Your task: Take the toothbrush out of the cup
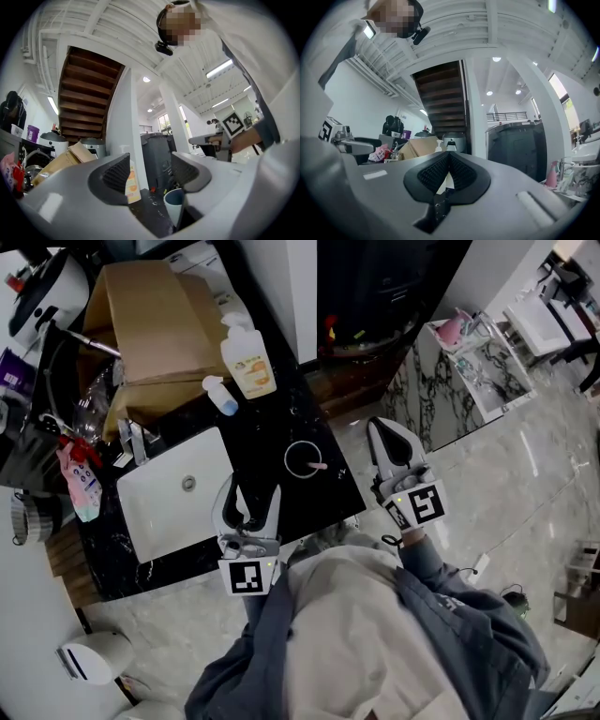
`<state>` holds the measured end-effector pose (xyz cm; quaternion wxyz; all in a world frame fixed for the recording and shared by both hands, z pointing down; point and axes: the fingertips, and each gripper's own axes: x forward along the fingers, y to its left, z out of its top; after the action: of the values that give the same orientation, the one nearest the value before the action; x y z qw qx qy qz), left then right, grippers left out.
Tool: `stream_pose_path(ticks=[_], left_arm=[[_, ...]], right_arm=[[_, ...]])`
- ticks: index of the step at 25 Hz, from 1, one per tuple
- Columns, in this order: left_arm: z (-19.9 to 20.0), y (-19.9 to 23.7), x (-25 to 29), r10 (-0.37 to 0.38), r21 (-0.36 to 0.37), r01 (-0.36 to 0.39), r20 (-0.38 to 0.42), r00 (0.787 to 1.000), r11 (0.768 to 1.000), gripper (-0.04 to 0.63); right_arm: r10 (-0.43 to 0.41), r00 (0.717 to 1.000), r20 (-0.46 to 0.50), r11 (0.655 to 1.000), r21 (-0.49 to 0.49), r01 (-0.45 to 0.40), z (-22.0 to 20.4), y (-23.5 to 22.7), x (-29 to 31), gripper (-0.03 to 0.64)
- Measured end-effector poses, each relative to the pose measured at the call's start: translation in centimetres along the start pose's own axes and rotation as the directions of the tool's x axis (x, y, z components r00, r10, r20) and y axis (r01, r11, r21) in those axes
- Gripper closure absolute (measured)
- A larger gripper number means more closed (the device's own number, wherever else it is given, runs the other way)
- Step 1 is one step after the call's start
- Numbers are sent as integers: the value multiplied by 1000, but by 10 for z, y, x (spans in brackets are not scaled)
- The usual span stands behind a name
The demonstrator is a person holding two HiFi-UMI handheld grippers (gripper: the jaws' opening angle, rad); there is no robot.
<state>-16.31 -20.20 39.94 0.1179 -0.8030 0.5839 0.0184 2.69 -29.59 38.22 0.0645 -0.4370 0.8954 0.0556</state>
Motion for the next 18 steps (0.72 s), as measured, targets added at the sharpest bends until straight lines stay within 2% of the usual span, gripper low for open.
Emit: stream_pose_path(ticks=[2, 4, 7, 9, 13, 18], left_arm=[[-6, -12, 5, -36, 25, 37, -27, 999, 999, 299], [-21, -29, 9, -85, 86, 94, -99, 991, 992, 299], [-42, -56, 17, -166, 238, 212, -198, 966, 948, 299], [-53, -71, 24, -202, 294, 268, -236, 951, 918, 299], [-75, -93, 35, -255, 305, 340, -284, 924, 890, 299], [-97, -105, 45, -268, 329, 380, -338, 902, 864, 299]], right_arm=[[4, 1000, 1, 1000, 0, -4, 1, 2, 1, 612], [7, 1000, 0, 1000, -1, -7, 1, 3, 2, 612], [7, 1000, 1, 1000, -4, -7, 1, 3, 1, 612], [4, 1000, 2, 1000, -6, -4, 2, 3, 0, 612], [2, 1000, 2, 1000, -6, -2, 3, 2, -1, 612], [1, 1000, 5, 1000, -7, -1, 4, 0, -2, 612]])
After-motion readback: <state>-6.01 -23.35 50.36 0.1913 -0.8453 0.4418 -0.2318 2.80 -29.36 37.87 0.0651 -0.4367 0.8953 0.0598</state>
